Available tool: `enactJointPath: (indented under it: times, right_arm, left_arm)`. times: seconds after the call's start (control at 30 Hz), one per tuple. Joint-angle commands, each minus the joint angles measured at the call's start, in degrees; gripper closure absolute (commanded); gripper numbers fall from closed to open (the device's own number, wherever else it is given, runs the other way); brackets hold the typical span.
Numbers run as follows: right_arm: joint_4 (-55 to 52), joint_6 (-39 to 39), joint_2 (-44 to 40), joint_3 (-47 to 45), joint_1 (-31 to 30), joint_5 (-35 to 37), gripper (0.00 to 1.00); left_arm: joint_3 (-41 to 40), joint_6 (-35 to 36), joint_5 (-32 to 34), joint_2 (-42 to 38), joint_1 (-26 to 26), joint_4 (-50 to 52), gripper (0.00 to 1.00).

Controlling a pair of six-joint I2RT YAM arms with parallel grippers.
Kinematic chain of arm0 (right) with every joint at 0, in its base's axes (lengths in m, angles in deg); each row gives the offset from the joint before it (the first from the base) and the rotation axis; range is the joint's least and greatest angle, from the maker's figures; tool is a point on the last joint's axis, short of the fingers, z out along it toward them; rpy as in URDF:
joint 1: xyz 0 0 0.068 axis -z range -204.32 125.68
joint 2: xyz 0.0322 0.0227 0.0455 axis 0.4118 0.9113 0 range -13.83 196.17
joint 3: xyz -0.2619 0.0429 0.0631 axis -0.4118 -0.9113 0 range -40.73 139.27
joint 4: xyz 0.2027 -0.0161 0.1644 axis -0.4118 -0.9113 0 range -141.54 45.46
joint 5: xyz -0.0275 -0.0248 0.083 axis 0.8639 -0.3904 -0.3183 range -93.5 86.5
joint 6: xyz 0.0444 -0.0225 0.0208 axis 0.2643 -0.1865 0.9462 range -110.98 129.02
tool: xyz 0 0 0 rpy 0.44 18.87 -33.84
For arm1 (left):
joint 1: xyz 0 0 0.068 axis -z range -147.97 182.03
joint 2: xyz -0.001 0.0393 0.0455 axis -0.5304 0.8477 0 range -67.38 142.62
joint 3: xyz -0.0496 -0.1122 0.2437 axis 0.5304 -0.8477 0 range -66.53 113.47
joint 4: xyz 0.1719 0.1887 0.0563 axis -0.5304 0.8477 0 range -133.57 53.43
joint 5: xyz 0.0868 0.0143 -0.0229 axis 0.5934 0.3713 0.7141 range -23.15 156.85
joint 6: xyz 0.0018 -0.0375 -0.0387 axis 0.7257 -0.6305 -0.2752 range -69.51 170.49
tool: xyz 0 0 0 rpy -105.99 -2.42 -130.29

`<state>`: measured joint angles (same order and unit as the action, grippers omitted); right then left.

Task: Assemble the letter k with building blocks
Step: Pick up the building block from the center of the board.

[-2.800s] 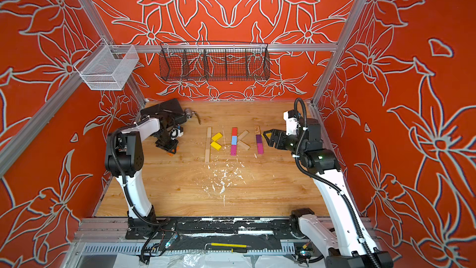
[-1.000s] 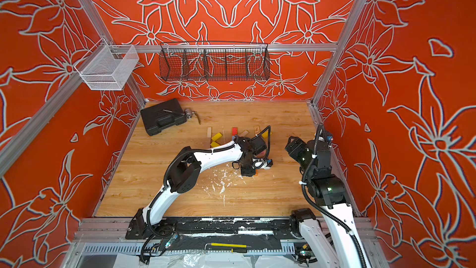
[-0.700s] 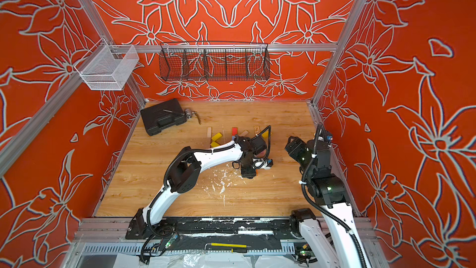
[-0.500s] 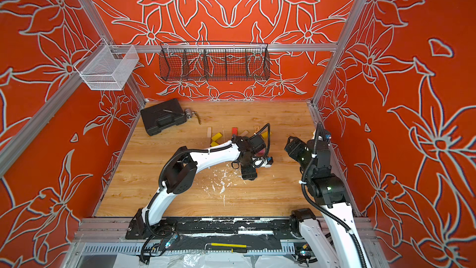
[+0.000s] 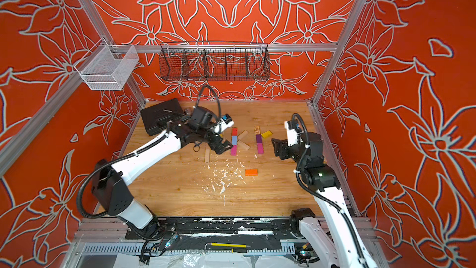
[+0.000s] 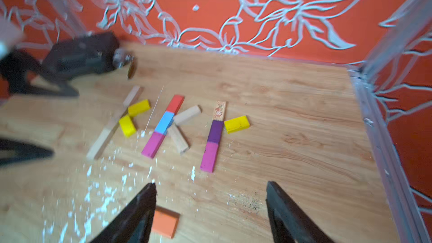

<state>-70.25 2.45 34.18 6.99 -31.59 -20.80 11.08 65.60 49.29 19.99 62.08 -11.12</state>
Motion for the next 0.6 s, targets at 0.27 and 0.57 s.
enactJointPath:
  times: [0.27, 0.57]
  right_arm:
    - [-19.3, -45.4, 8.3, -1.7, -1.8, -17.0, 0.27]
    - [-20.0, -52.1, 21.7, 0.9, -7.4, -11.4, 0.35]
  left_arm:
    - [-20.9, 20.6, -1.9, -20.4, -6.7, 8.7, 0.02]
    - [-28.5, 29.9, -15.1, -26.7, -6.7, 4.1, 0.02]
